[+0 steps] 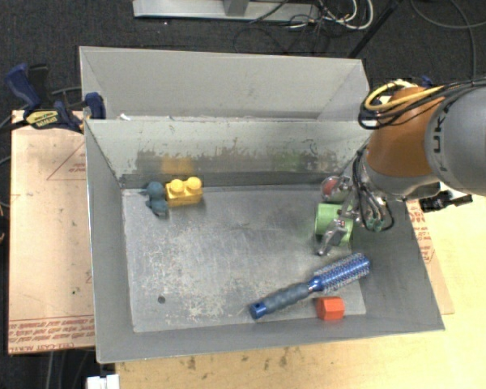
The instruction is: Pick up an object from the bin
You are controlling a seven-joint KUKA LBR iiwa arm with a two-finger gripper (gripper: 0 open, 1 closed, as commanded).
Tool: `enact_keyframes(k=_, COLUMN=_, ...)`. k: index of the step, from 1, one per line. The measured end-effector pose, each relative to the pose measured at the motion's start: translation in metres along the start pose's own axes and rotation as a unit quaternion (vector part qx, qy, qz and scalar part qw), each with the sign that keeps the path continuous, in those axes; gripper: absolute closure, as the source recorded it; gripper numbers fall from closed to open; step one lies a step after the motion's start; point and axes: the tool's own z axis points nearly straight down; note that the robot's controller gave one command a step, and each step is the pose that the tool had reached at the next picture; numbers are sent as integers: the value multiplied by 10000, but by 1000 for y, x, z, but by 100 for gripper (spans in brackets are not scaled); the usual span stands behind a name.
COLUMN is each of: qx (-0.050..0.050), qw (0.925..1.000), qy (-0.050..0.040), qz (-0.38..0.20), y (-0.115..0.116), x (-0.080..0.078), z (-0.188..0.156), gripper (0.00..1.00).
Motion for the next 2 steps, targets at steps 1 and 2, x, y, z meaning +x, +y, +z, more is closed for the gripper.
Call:
enact_keyframes(k=1, qx=-2, qw=10000, qy=-34, qz=-15, y=1, x=-2, z=-5, gripper=100)
enact_keyframes(k=2, qx=0, qw=9999, qy=-49, qz=112, y=7, x=8, z=-115, gripper=100)
